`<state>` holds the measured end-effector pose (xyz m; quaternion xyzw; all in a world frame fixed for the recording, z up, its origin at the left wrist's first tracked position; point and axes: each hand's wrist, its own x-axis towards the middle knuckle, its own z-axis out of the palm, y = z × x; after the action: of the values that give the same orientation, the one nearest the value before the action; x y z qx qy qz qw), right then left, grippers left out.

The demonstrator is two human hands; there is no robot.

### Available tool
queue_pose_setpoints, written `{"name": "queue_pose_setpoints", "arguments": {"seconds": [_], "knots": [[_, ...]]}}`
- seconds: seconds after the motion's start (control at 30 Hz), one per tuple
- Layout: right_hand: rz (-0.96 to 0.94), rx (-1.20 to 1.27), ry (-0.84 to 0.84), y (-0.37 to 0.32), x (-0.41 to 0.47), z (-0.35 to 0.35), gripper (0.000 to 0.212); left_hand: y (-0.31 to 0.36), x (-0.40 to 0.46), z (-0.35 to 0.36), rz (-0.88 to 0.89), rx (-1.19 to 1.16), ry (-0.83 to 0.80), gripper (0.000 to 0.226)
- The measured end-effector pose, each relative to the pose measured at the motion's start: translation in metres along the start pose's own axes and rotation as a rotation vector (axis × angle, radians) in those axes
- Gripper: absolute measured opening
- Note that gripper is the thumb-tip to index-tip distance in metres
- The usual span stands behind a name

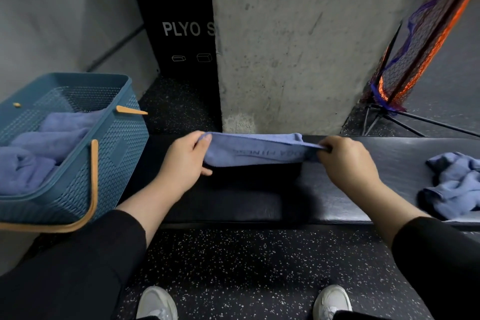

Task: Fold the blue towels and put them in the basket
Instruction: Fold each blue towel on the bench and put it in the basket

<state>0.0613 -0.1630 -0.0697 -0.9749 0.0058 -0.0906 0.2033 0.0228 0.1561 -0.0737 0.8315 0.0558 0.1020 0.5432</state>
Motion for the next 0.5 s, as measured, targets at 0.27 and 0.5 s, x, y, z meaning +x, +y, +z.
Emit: {"name": "queue_pose_setpoints", "arguments": {"seconds": [0.27, 0.5], "knots": [[0.194, 0.699, 0.071, -0.001, 0.041, -0.013, 0.025, 0.023, 0.042, 0.002, 0.035, -0.283, 0.150, 0.024], [0.088, 0.800, 0.216, -0.018, 0.065, -0.016, 0.020, 0.021, 0.069, 0.012, 0.068, -0.240, 0.222, 0.033]]}}
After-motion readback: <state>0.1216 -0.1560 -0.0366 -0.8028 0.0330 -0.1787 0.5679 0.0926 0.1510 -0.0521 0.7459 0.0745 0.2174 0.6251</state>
